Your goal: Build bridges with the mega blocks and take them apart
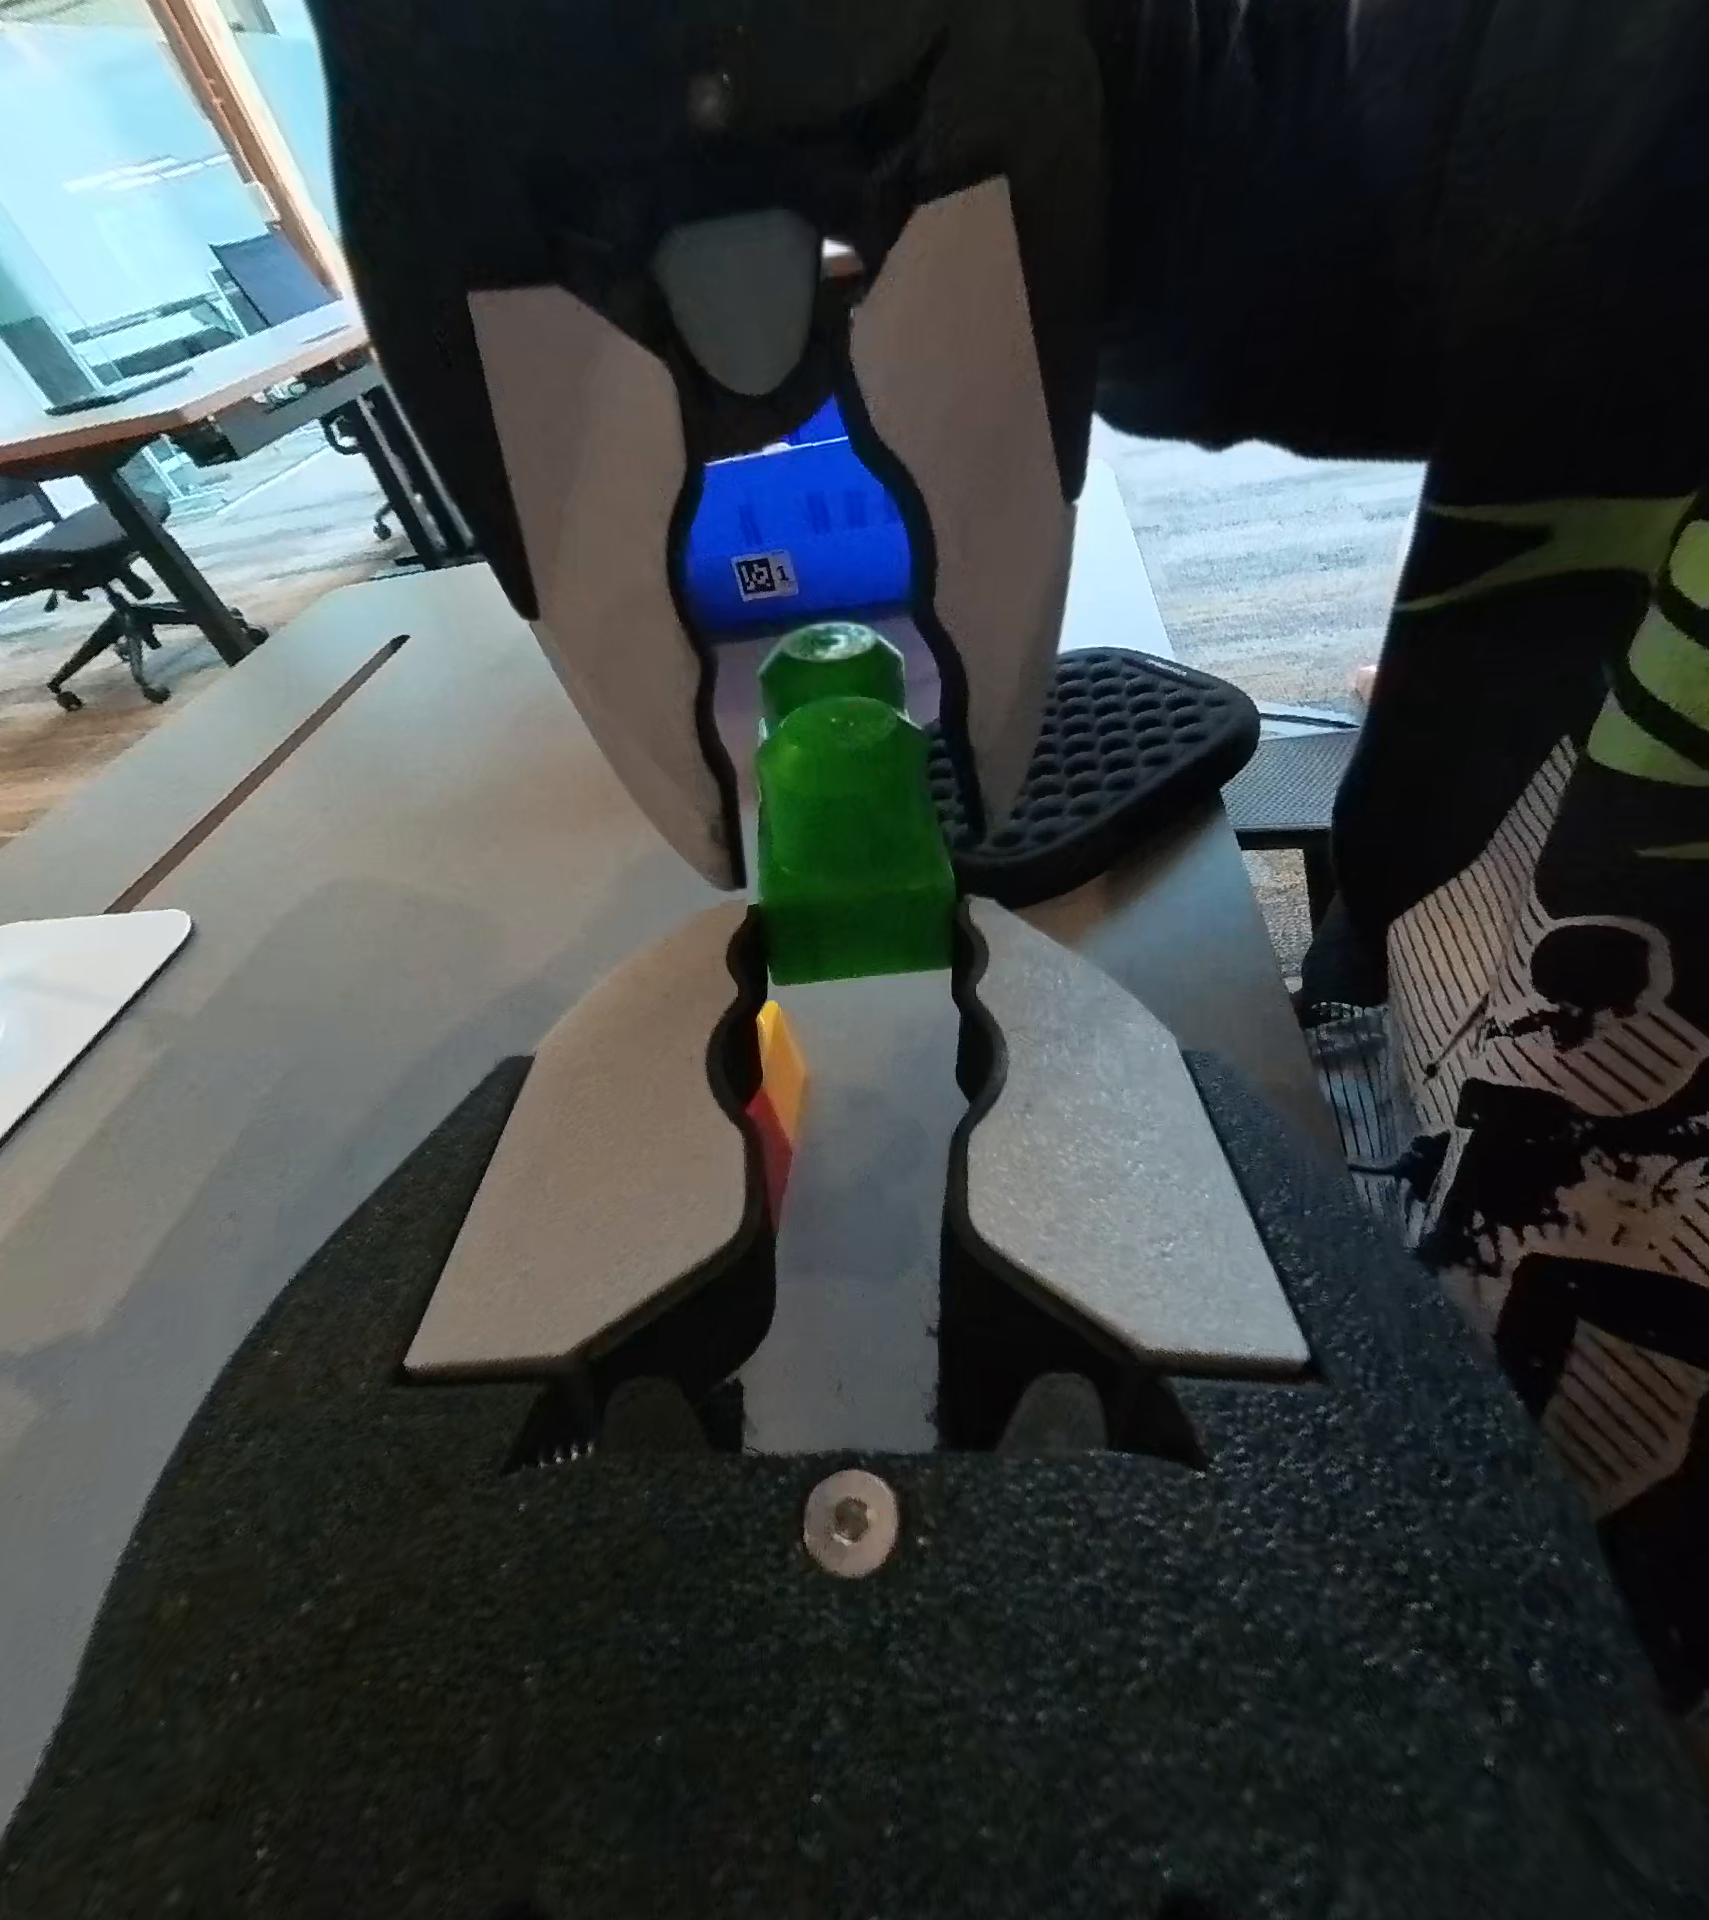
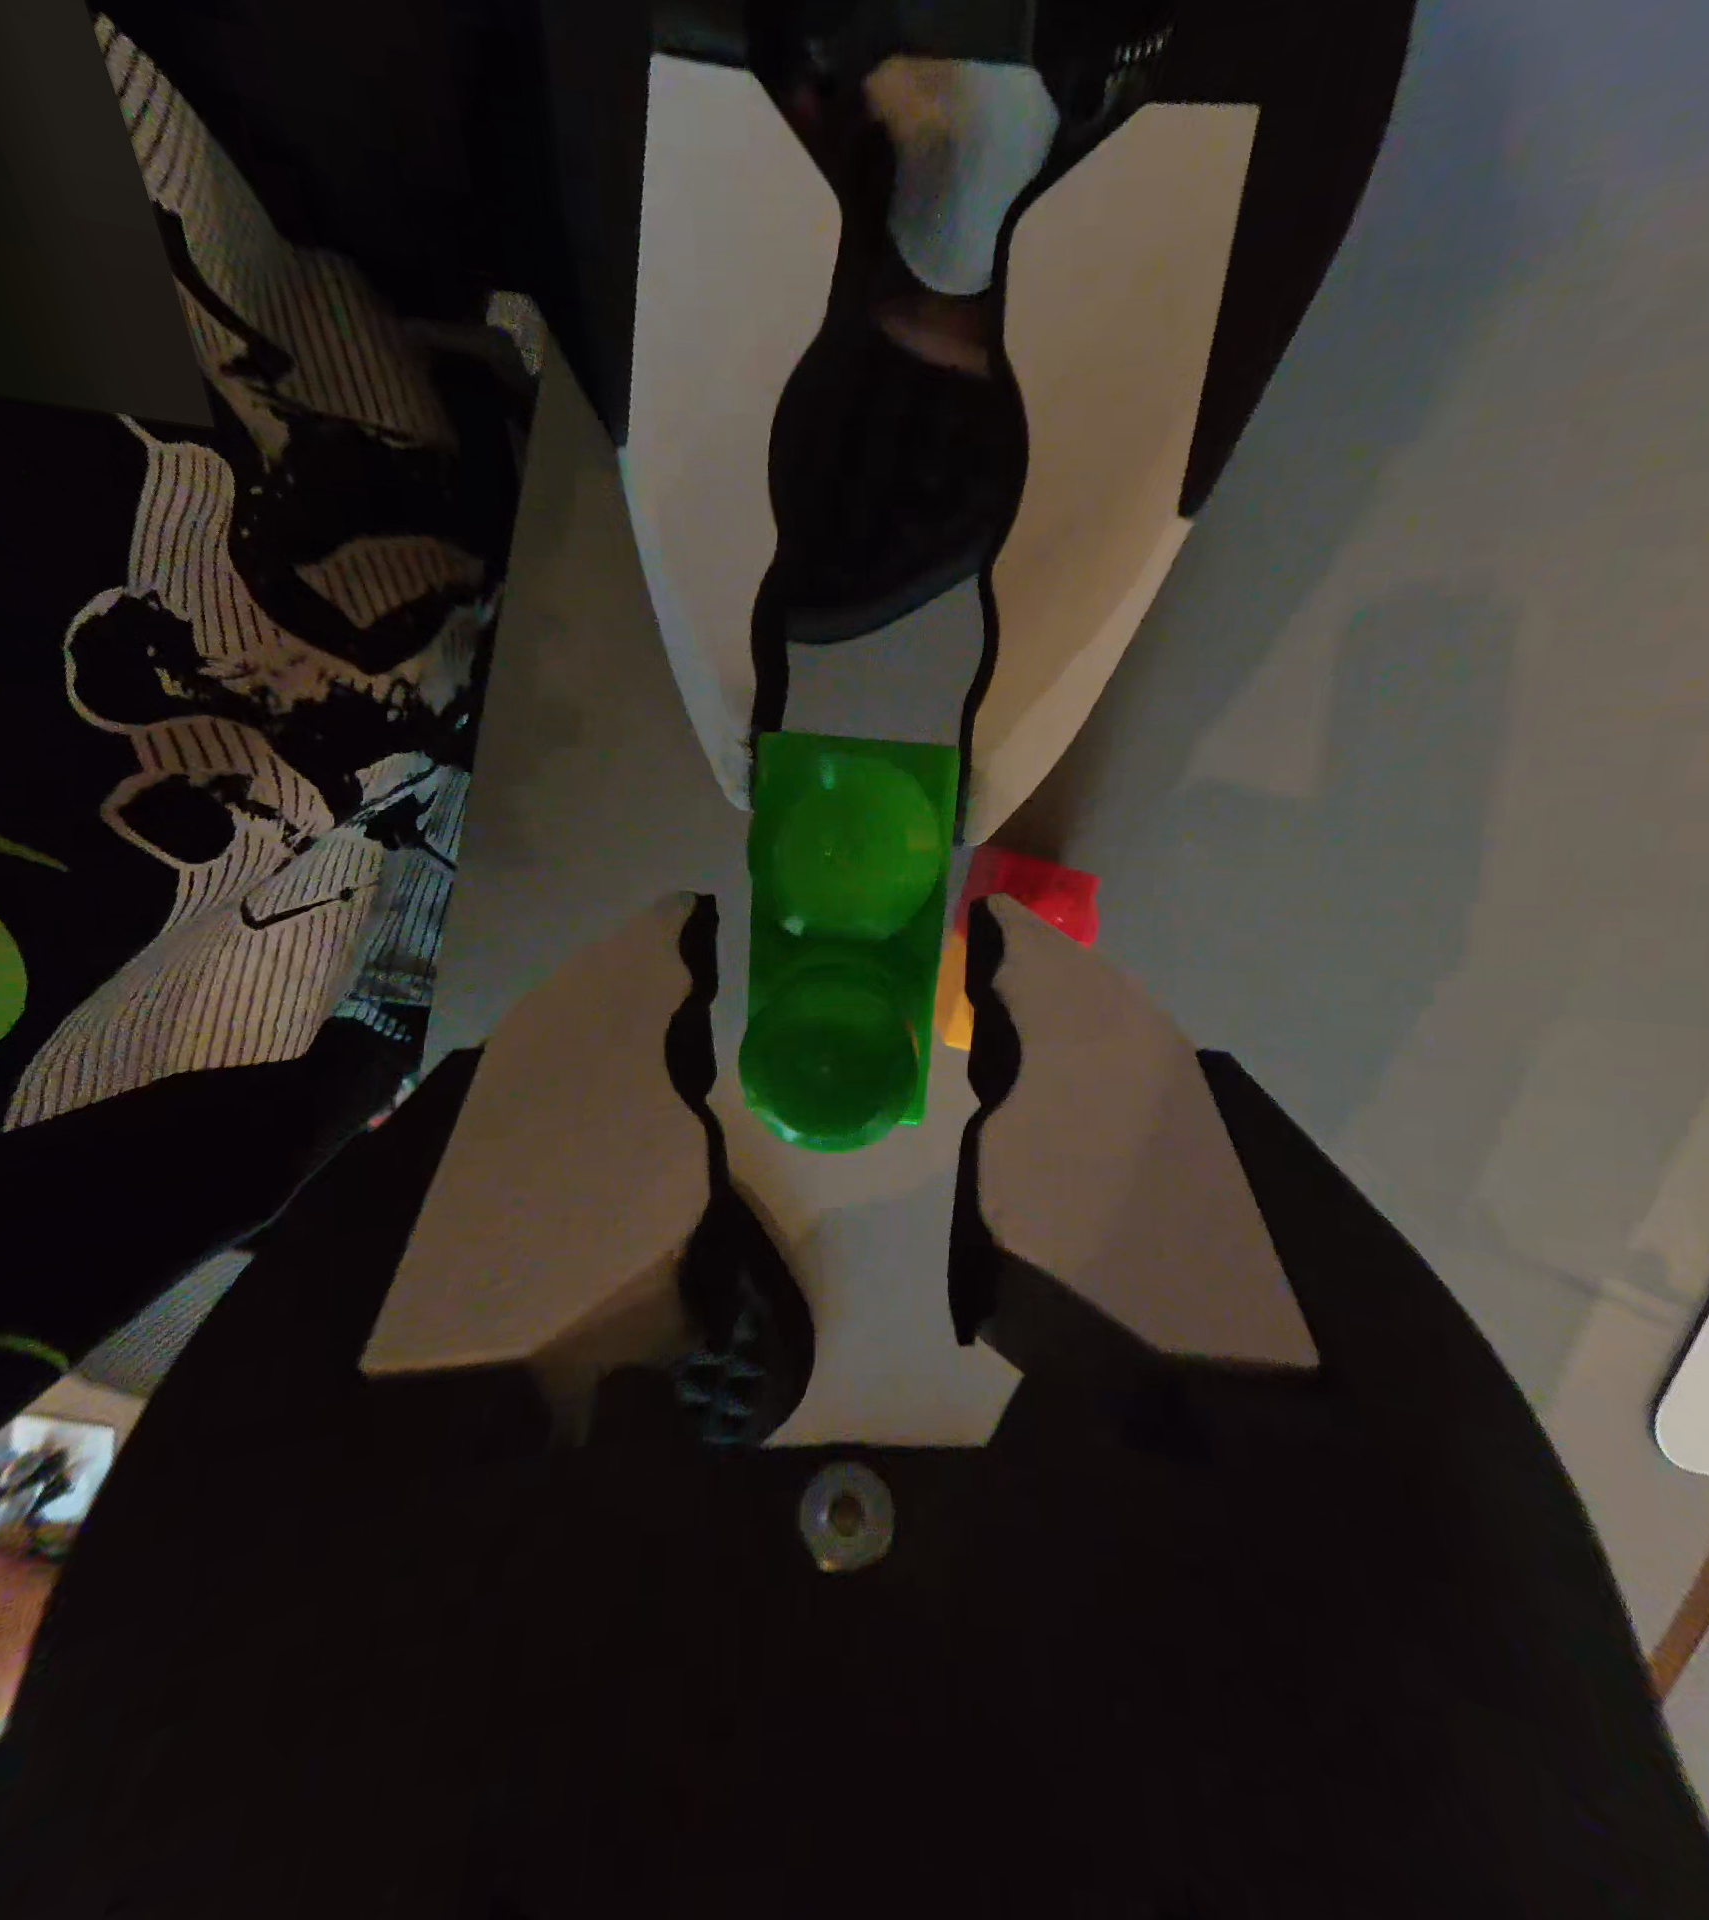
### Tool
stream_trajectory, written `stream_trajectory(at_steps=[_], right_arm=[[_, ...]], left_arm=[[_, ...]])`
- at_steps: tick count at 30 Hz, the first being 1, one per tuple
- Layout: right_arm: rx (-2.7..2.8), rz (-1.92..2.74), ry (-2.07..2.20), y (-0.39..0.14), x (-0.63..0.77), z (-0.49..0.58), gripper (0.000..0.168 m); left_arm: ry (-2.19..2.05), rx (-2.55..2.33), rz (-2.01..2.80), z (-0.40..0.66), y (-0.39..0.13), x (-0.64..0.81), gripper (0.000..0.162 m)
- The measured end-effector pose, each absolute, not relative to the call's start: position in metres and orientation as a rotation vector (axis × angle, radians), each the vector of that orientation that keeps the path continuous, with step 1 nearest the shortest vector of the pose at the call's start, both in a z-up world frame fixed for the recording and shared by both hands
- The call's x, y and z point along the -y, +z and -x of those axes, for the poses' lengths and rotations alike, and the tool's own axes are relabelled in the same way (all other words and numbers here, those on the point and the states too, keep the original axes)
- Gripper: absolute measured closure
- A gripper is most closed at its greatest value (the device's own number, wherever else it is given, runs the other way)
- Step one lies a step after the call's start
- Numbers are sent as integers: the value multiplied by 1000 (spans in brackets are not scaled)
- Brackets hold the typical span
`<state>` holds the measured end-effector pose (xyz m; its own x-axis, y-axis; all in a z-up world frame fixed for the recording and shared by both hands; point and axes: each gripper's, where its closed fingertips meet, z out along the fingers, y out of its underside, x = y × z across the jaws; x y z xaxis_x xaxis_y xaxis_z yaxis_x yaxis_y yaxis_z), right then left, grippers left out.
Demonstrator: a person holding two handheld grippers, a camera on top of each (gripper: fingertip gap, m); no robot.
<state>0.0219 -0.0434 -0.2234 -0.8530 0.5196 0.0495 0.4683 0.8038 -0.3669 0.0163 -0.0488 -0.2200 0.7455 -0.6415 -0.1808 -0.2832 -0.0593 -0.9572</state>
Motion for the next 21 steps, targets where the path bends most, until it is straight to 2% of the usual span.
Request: stream_trajectory(at_steps=[6,11,13,21], right_arm=[[2889,826,378,-230,41,-21,132],[2864,854,366,-232,38,-17,133],[2827,908,326,-232,27,-12,133],[2748,1116,220,-254,-3,1,133]], left_arm=[[-353,-752,1649,-16,-223,49,128],[-305,-731,1658,-10,-226,47,127],[-276,-707,1662,-1,-230,47,114],[-286,-741,1813,31,-279,52,102]])
